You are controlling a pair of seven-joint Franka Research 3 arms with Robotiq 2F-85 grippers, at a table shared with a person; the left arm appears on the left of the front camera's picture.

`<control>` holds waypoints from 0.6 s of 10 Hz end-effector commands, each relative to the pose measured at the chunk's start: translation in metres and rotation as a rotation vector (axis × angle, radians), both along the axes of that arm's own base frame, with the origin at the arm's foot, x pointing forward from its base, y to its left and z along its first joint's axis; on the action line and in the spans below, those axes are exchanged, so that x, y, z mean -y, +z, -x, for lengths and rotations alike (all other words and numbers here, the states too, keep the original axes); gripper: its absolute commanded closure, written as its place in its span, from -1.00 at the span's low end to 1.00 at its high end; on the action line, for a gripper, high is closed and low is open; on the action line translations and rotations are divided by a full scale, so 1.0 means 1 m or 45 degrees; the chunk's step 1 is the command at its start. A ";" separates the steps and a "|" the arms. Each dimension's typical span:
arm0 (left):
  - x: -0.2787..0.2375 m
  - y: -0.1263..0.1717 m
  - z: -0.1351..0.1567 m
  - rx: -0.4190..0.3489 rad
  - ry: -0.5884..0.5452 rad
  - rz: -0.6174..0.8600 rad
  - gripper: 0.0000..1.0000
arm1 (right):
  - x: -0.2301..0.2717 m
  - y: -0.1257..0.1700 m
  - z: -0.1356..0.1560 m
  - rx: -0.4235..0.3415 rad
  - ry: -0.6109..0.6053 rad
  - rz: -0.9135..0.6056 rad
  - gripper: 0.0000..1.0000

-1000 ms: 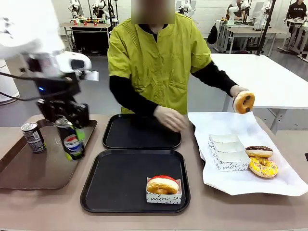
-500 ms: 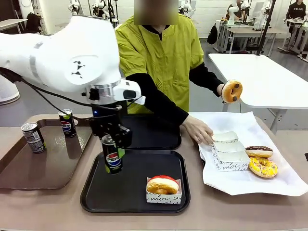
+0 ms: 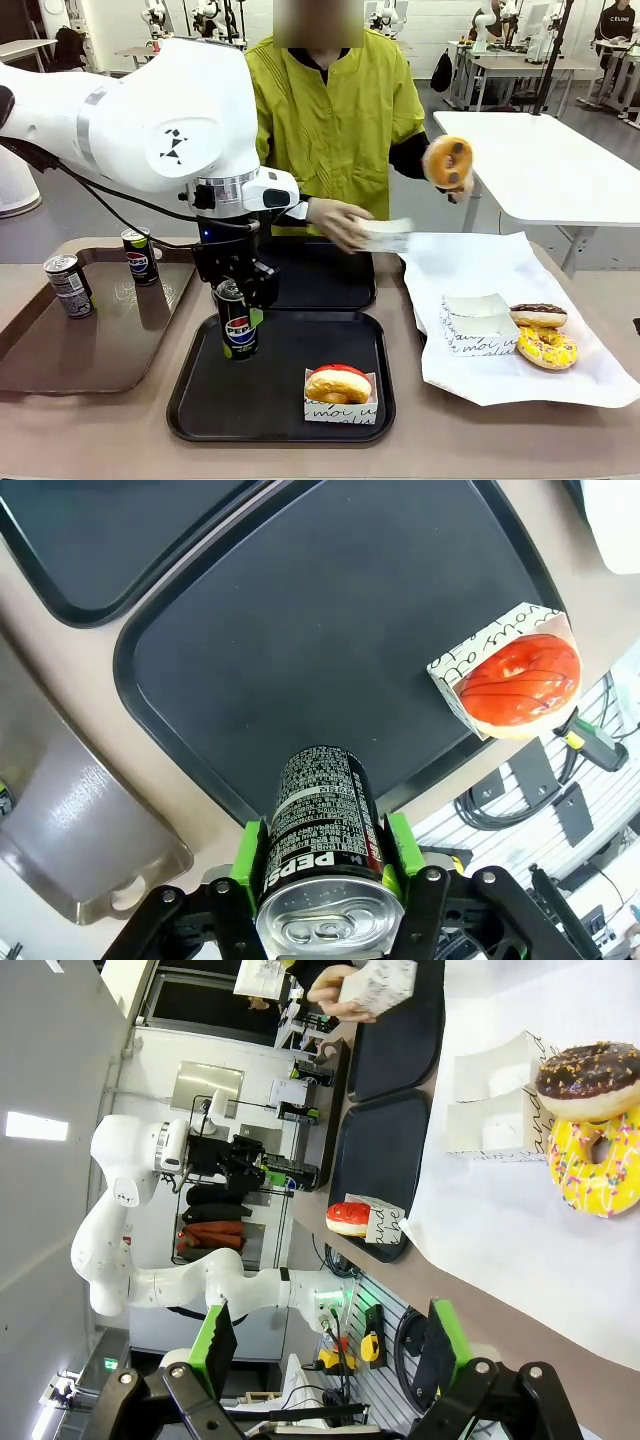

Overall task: Set up donuts and drinks on trays.
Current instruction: Pick up one Pepsi coke and place it on the Flat Tray.

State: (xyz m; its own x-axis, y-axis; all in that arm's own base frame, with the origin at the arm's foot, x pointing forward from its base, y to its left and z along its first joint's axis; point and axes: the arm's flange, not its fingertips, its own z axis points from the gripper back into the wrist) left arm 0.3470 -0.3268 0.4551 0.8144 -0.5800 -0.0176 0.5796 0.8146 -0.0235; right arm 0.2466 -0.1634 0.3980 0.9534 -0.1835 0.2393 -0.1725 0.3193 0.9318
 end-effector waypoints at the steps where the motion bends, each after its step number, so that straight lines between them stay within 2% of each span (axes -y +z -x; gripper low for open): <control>1: 0.001 0.001 0.000 0.002 -0.003 0.001 -0.17 | 0.000 0.000 -0.003 0.035 -0.006 -0.026 -1.00; 2: 0.003 -0.003 -0.003 0.025 -0.058 0.009 -0.17 | 0.000 0.000 -0.003 0.035 -0.006 -0.026 -1.00; 6: 0.006 -0.026 -0.016 0.093 -0.093 0.017 -0.17 | 0.000 0.000 -0.003 0.035 -0.006 -0.026 -1.00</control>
